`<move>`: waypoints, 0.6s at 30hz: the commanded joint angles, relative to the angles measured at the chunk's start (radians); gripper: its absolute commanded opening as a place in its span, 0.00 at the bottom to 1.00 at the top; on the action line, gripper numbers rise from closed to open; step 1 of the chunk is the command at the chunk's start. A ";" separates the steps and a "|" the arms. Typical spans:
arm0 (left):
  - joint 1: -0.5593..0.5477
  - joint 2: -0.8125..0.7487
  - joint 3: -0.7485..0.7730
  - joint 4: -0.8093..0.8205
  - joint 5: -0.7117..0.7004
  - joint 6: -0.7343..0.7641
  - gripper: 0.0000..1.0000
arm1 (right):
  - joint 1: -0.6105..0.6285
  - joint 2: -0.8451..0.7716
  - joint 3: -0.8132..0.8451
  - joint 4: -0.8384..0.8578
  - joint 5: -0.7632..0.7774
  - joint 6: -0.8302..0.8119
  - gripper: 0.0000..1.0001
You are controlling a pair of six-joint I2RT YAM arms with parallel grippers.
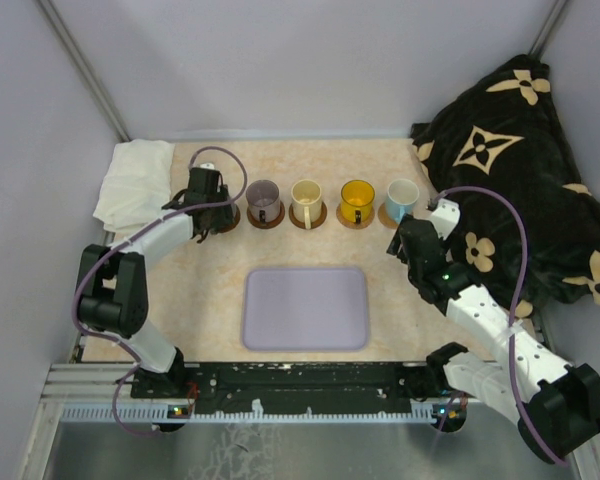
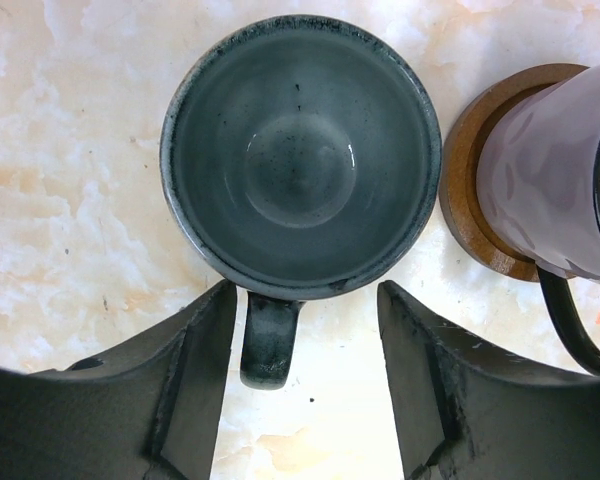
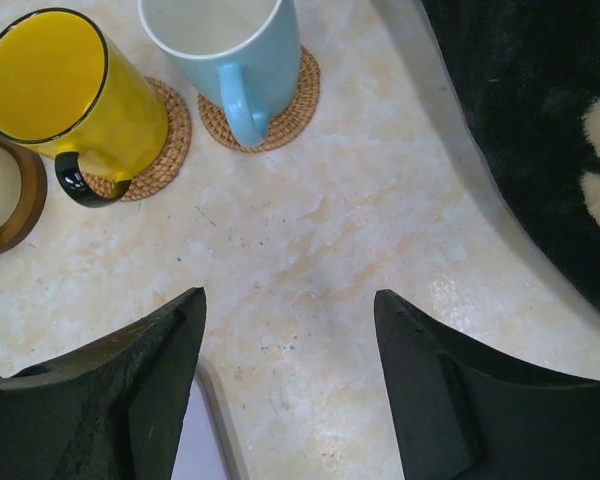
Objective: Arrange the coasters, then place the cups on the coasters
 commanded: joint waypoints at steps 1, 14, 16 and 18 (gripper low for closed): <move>0.008 -0.043 0.006 0.013 -0.012 -0.002 0.68 | -0.010 -0.002 0.010 0.017 -0.012 0.002 0.69; 0.007 -0.144 -0.021 -0.009 -0.015 -0.026 0.92 | -0.010 -0.029 0.033 -0.004 0.027 -0.035 0.70; 0.007 -0.182 -0.021 -0.019 -0.023 -0.022 0.99 | -0.010 -0.037 0.049 -0.006 0.059 -0.062 0.72; 0.007 -0.226 -0.021 -0.021 -0.037 -0.015 0.99 | -0.011 -0.037 0.068 0.002 0.087 -0.098 0.74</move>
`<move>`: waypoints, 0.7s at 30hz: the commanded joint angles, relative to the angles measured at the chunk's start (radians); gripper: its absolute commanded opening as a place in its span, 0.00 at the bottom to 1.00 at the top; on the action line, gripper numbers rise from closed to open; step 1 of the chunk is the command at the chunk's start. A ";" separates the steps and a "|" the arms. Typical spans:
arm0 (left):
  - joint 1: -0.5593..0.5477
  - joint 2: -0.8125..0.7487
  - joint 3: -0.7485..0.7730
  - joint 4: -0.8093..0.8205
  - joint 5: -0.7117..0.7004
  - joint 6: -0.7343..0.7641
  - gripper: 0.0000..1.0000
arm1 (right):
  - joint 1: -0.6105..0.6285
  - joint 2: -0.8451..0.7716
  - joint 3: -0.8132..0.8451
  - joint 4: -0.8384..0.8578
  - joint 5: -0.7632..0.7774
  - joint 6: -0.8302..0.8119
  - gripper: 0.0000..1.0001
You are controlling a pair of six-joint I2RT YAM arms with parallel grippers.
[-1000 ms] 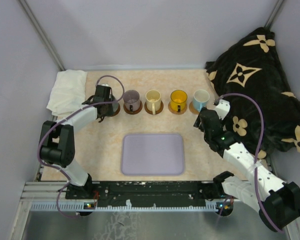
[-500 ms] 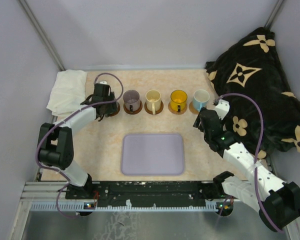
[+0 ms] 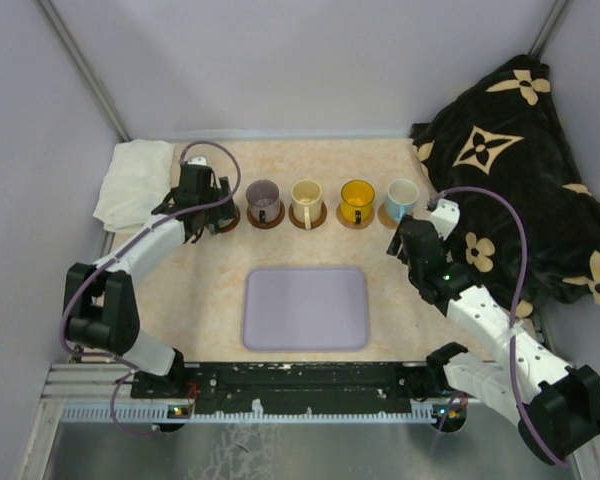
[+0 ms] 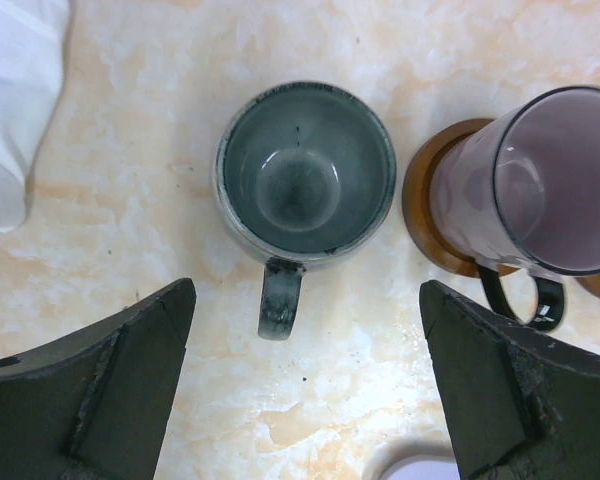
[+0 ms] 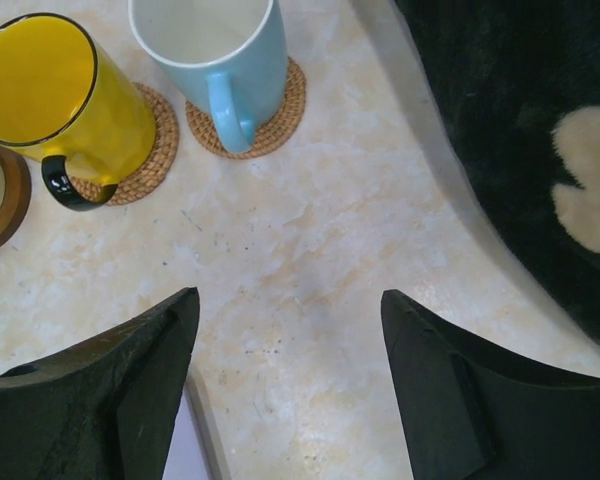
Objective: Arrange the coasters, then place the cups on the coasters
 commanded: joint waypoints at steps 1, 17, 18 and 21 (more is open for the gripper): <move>0.007 -0.125 -0.006 -0.008 -0.033 0.009 0.99 | -0.015 -0.023 0.078 0.016 0.081 -0.086 0.77; 0.244 -0.348 -0.047 -0.097 -0.012 -0.012 0.99 | -0.510 -0.017 0.225 0.001 -0.214 -0.125 0.99; 0.275 -0.345 -0.038 -0.124 0.019 -0.011 0.99 | -0.527 -0.031 0.227 -0.008 -0.215 -0.111 0.99; 0.340 -0.323 -0.001 -0.187 0.100 -0.001 0.99 | -0.539 -0.080 0.229 -0.034 -0.214 -0.079 0.99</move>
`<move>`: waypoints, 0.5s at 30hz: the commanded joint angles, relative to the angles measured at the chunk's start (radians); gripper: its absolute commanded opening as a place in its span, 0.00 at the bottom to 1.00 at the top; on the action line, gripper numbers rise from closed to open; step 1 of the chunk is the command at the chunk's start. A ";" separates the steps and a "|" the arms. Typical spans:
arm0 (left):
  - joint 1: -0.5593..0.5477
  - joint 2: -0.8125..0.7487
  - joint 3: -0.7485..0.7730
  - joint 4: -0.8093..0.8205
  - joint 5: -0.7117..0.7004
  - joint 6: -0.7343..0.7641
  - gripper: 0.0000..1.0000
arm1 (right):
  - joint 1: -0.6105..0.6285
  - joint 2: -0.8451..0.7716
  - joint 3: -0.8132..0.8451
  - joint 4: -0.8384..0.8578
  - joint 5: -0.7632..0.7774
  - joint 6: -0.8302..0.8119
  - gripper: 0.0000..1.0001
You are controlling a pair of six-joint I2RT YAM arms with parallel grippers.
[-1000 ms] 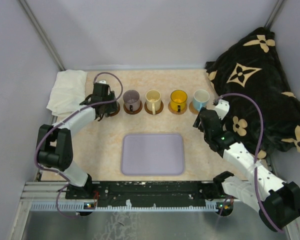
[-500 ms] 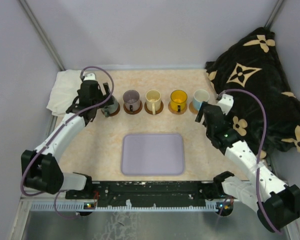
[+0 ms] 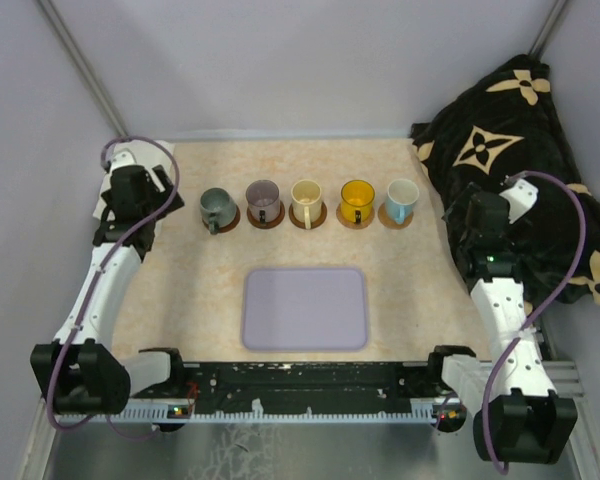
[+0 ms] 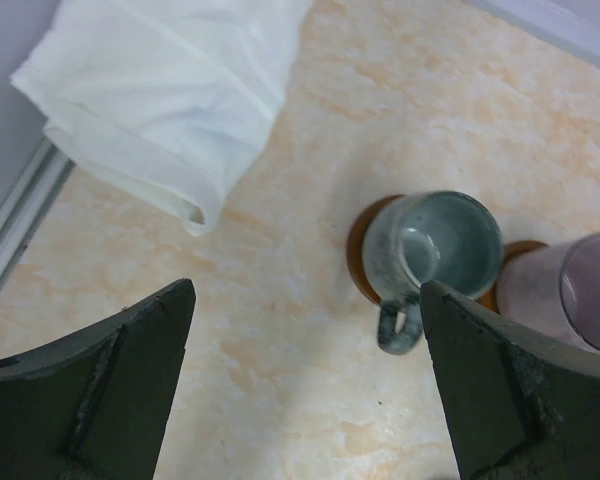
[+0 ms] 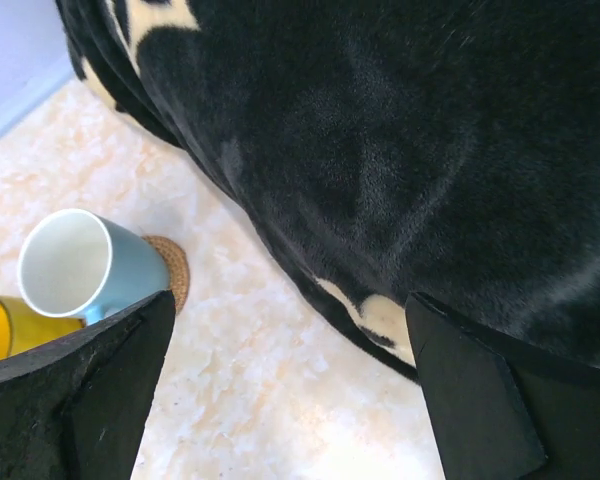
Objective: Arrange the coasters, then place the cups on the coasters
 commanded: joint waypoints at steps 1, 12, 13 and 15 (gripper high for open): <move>0.065 0.014 0.051 -0.115 0.129 0.002 0.99 | -0.016 -0.092 0.058 -0.026 -0.062 0.033 0.99; 0.065 -0.191 -0.057 -0.015 0.103 -0.004 1.00 | -0.017 -0.157 0.064 -0.100 -0.029 -0.019 0.99; 0.066 -0.192 -0.054 -0.020 0.099 0.001 1.00 | -0.016 -0.154 0.066 -0.101 -0.030 -0.021 0.99; 0.066 -0.193 -0.053 -0.030 0.104 0.012 1.00 | -0.016 -0.149 0.069 -0.101 -0.038 -0.021 0.99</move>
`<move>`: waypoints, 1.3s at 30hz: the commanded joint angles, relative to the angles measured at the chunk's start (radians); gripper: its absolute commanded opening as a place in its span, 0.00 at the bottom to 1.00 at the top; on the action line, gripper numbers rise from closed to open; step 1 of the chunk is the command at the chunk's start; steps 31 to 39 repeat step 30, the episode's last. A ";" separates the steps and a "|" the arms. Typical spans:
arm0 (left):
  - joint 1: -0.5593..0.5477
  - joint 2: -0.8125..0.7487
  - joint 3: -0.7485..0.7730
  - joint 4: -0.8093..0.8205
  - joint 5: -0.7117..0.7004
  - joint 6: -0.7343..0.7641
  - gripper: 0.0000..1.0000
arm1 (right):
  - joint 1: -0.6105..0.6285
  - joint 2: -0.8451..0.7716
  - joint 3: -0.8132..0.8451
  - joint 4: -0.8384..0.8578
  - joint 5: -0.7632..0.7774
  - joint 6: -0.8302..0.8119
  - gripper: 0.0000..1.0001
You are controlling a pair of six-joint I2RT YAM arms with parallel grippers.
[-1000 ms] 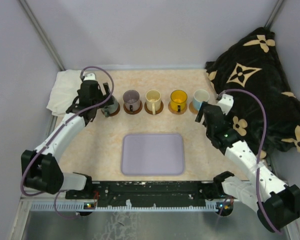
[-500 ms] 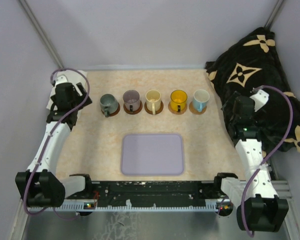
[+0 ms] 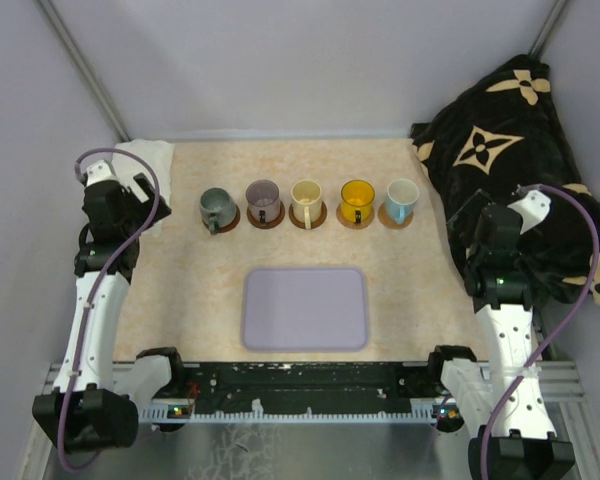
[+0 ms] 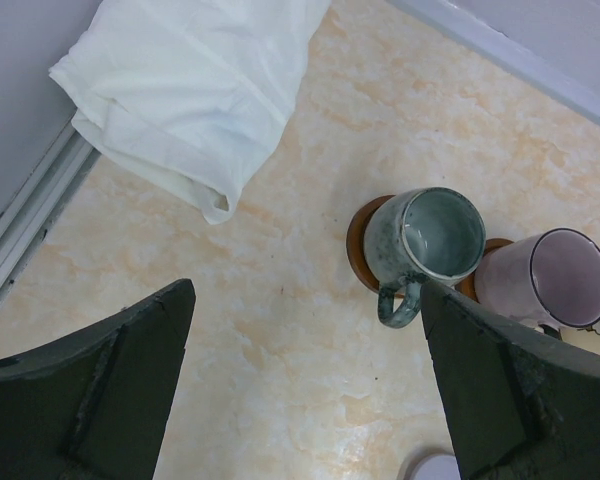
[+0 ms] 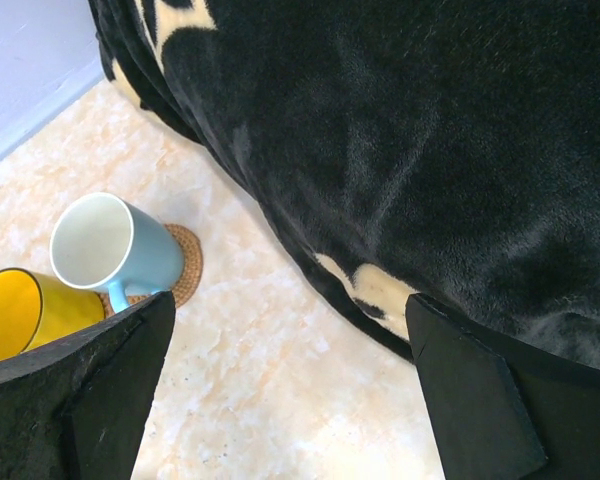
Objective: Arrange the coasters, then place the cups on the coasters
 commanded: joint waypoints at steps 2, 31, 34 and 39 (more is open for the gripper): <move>-0.001 -0.004 -0.006 0.010 0.003 0.017 1.00 | -0.005 0.001 0.059 0.001 -0.012 -0.027 0.99; -0.002 -0.040 -0.068 0.021 0.145 0.061 0.99 | -0.004 -0.006 0.031 -0.002 -0.015 -0.043 0.99; -0.002 -0.040 -0.068 0.021 0.145 0.061 0.99 | -0.004 -0.006 0.031 -0.002 -0.015 -0.043 0.99; -0.002 -0.040 -0.068 0.021 0.145 0.061 0.99 | -0.004 -0.006 0.031 -0.002 -0.015 -0.043 0.99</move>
